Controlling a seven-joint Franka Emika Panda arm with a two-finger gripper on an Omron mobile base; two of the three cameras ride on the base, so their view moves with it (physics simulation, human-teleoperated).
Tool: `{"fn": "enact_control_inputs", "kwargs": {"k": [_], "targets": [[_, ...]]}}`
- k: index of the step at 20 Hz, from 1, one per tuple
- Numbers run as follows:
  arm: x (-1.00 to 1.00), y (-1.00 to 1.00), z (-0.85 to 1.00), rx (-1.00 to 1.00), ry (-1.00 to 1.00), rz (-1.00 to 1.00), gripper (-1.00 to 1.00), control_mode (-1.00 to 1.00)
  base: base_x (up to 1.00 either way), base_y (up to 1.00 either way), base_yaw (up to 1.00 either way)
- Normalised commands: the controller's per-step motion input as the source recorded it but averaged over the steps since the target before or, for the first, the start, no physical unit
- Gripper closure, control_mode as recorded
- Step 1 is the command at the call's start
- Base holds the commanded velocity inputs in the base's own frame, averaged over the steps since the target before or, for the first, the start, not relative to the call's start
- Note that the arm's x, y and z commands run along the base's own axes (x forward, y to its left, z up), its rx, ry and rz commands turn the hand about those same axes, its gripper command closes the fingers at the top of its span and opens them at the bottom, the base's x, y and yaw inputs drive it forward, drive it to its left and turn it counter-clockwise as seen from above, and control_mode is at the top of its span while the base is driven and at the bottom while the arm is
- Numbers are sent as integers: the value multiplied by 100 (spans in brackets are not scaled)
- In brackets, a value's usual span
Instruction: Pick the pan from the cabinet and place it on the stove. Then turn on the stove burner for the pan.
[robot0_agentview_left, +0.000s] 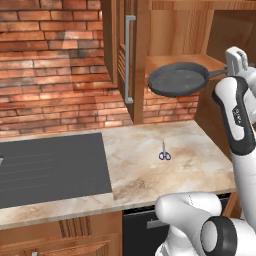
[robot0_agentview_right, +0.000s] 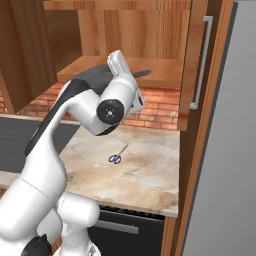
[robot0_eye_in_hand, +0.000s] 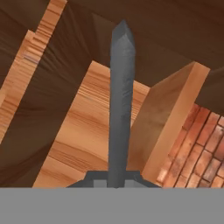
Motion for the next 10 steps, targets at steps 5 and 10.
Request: {"fn": "enact_control_inputs", "kwargs": {"k": [5, 10], "targets": [[-78, 0, 0, 2, 0, 0, 100, -100, 0, 0, 0], [-72, 0, 0, 1, 0, 0, 100, -100, 0, 0, 0]]}}
